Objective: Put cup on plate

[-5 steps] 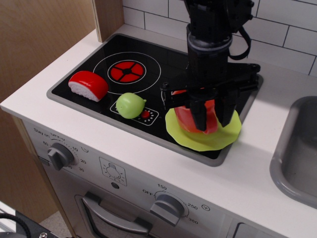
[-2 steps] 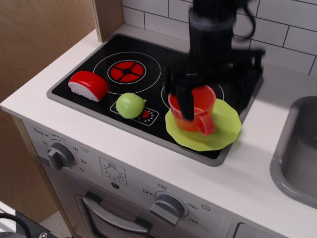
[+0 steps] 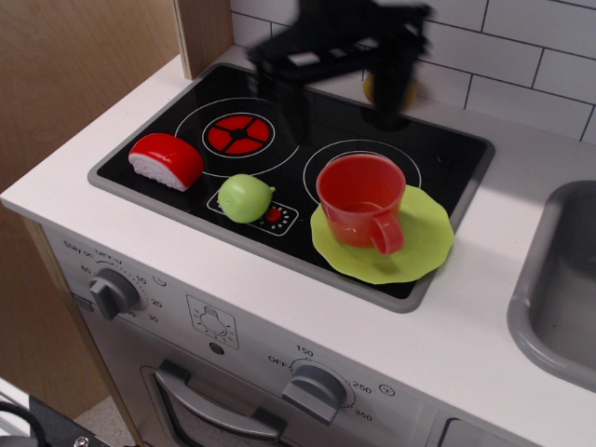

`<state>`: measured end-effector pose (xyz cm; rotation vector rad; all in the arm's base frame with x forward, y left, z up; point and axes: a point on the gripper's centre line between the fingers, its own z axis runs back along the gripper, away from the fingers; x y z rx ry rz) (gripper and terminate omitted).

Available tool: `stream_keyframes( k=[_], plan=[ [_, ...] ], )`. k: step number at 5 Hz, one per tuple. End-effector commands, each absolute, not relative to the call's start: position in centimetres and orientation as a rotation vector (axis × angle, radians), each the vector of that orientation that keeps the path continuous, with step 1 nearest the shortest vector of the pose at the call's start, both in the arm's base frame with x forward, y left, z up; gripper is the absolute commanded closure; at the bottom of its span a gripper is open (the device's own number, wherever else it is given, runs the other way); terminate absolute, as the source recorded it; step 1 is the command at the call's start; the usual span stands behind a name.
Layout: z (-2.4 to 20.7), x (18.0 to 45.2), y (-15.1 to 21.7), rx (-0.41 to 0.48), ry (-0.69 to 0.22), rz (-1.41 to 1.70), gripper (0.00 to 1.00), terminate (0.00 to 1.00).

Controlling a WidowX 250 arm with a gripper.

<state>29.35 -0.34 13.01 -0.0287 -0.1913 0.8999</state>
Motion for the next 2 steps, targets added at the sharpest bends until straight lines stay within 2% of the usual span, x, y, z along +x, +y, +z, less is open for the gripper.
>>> stream_keyframes(
  k=[1, 2],
  plan=[
    [13.09, 32.79, 4.9, 0.024, -0.257, 0.908, 0.0, 0.0],
    [13.09, 32.79, 4.9, 0.024, -0.257, 0.908, 0.0, 1.0]
  ],
)
